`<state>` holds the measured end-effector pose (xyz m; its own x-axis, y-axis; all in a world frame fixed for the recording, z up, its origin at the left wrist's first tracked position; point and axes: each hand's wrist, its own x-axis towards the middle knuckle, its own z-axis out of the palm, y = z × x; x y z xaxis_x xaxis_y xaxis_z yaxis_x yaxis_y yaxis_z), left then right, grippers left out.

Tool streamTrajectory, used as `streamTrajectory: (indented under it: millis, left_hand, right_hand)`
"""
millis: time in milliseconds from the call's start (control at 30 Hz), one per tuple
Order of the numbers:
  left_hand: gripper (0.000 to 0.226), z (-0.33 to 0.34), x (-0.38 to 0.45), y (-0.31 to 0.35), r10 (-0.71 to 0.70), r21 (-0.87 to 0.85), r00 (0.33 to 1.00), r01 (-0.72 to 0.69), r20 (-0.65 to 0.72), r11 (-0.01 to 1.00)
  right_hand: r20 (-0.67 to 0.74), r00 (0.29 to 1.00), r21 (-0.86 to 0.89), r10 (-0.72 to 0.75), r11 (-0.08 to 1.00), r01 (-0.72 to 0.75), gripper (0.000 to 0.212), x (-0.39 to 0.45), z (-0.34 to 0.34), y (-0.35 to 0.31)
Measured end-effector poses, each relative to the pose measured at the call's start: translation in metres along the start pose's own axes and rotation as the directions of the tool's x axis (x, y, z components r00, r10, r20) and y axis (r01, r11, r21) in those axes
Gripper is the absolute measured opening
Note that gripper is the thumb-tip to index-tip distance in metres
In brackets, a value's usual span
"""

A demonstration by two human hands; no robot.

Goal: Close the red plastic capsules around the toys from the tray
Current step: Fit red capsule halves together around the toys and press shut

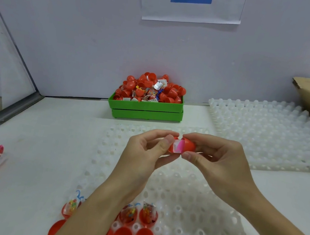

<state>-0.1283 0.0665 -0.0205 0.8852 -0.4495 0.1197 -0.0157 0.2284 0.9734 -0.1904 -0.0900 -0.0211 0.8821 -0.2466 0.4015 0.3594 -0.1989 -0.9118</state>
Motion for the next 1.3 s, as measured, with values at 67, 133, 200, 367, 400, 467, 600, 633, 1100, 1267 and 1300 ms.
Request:
streamTrajectory:
  millis: [67, 133, 200, 367, 400, 467, 600, 633, 1100, 1267, 1300]
  left_hand:
    - [0.027, 0.0, 0.0, -0.002, 0.005, 0.009, 1.0, -0.005, -0.01, 1.0]
    - [0.029, 0.001, 0.0, -0.002, 0.008, 0.009, 1.0, -0.008, -0.008, 1.0]
    - [0.033, 0.0, -0.002, -0.001, 0.01, 0.003, 1.0, -0.01, 0.021, 1.0]
    - [0.034, 0.0, -0.004, 0.001, 0.097, 0.191, 0.995, -0.103, 0.037, 0.976]
    - [0.034, 0.001, -0.004, 0.001, 0.109, 0.198, 0.994, -0.111, 0.021, 0.974]
    - [0.031, 0.004, -0.004, 0.001, 0.114, 0.169, 0.994, -0.112, -0.003, 0.979]
    - [0.026, 0.004, -0.005, 0.001, 0.143, 0.158, 0.99, -0.143, 0.017, 0.977]
    - [0.027, 0.004, -0.005, 0.001, 0.163, 0.199, 0.986, -0.167, 0.035, 0.966]
    - [0.011, 0.002, 0.013, 0.001, 0.045, 0.383, 0.999, -0.043, 0.004, 0.923]
    - [0.02, -0.005, 0.07, 0.025, -0.004, 0.333, 1.0, 0.004, -0.003, 0.943]
    - [0.021, -0.009, 0.084, 0.031, 0.006, 0.312, 1.0, -0.003, -0.007, 0.95]
  right_hand:
    - [-0.001, 1.0, -0.001, -0.001, 1.0, 0.001, 0.035, 0.0, 0.0, 0.0]
    - [0.0, 1.0, -0.01, -0.009, 1.0, 0.009, 0.034, 0.0, 0.001, -0.001]
    - [-0.019, 0.999, -0.017, -0.028, 0.999, 0.028, 0.032, -0.001, 0.001, -0.001]
    - [-0.044, 0.997, -0.098, -0.063, 0.993, 0.059, 0.034, -0.001, -0.002, 0.001]
    - [-0.04, 0.997, -0.113, -0.07, 0.991, 0.065, 0.034, -0.001, -0.002, 0.001]
    - [-0.021, 0.995, -0.129, -0.101, 0.987, 0.097, 0.034, -0.001, -0.003, 0.002]
    - [0.005, 0.989, -0.121, -0.145, 0.982, 0.145, 0.038, -0.001, -0.006, 0.002]
    - [0.004, 0.989, -0.121, -0.148, 0.982, 0.147, 0.038, -0.001, -0.006, 0.002]
    - [0.027, 0.999, -0.102, 0.017, 0.995, -0.014, 0.021, 0.022, 0.004, 0.014]
    - [0.052, 0.997, -0.113, 0.052, 0.993, -0.046, 0.024, 0.088, 0.003, 0.013]
    - [0.065, 0.995, -0.091, 0.071, 0.994, -0.065, 0.026, 0.103, 0.003, 0.013]
